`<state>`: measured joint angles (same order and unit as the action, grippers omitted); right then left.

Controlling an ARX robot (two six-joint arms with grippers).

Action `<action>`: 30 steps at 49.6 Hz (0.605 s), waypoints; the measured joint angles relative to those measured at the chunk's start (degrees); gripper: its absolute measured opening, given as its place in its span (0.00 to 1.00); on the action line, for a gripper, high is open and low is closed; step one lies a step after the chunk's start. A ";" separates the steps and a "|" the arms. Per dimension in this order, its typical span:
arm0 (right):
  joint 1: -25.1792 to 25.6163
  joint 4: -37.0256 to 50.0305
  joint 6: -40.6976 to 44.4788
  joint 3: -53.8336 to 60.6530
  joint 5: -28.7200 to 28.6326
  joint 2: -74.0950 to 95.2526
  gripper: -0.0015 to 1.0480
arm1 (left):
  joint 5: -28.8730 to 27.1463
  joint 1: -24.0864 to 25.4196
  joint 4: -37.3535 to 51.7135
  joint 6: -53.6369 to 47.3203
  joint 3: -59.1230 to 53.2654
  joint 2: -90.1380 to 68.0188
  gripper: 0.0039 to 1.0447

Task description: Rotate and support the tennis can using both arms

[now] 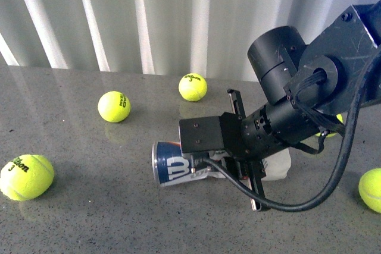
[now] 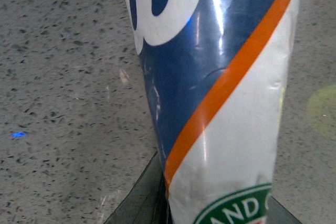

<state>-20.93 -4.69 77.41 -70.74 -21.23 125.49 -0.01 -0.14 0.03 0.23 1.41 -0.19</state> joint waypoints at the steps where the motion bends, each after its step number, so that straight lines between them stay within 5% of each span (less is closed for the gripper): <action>1: 0.02 0.07 0.31 0.39 -0.44 0.02 0.18 | 0.00 0.00 0.00 0.00 0.00 0.00 0.94; 26: 0.98 5.70 -8.55 7.17 -2.40 -1.99 0.94 | 0.00 0.00 0.00 0.00 0.00 0.00 0.94; 30: 0.98 5.27 -9.88 7.65 -3.08 -3.48 0.93 | 0.00 0.00 0.00 0.00 0.00 0.00 0.94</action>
<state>-19.94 0.58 67.53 -63.09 -24.32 122.02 -0.01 -0.14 0.03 0.23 1.41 -0.19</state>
